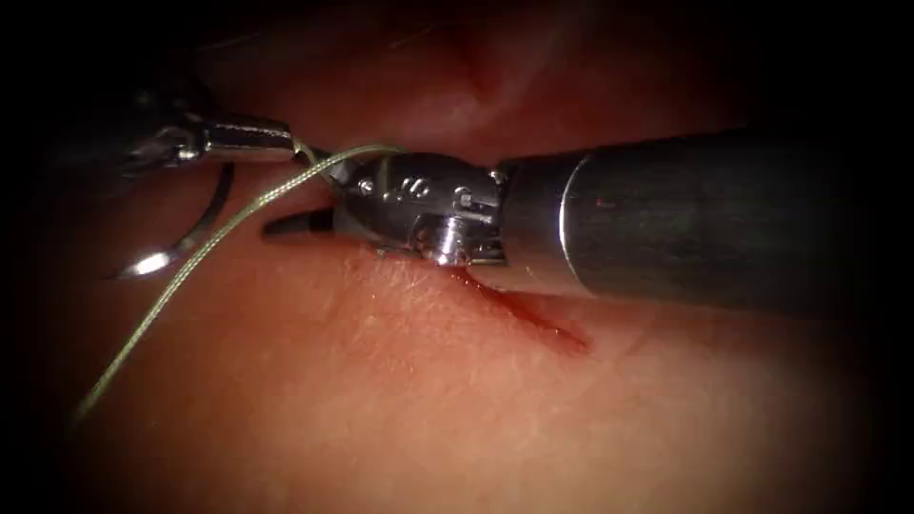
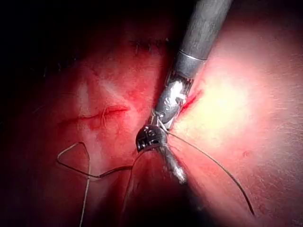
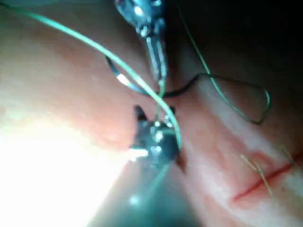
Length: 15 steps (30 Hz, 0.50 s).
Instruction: Wound Closure
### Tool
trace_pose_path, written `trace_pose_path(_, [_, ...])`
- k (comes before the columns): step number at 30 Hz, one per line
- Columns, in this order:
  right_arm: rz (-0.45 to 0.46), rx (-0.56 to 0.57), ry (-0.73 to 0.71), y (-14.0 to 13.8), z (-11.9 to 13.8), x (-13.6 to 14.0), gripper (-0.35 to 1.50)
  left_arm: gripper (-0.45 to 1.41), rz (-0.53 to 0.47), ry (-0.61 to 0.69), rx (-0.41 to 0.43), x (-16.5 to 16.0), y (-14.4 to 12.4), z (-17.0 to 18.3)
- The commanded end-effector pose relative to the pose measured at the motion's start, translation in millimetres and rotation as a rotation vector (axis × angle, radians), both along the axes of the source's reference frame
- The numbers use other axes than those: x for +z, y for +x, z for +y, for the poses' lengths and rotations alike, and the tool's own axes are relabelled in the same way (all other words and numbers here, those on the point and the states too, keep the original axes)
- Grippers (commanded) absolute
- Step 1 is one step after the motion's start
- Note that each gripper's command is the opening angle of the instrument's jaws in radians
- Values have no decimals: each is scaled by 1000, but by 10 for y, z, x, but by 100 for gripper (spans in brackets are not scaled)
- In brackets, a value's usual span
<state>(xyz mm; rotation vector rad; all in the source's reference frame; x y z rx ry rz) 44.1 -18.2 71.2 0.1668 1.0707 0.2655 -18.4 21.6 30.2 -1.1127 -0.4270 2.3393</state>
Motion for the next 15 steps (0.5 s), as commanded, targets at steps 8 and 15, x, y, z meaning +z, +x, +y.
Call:
trace_pose_path(8, [-14, -18, -57, 2, 8, -4, -35, -45, -1, -2, 0, 5, -5, 1])
trace_pose_path(15, [45, 23, -45, -8, 5, -15, 138, -45, -3, -2, 3, 6, 0, 2])
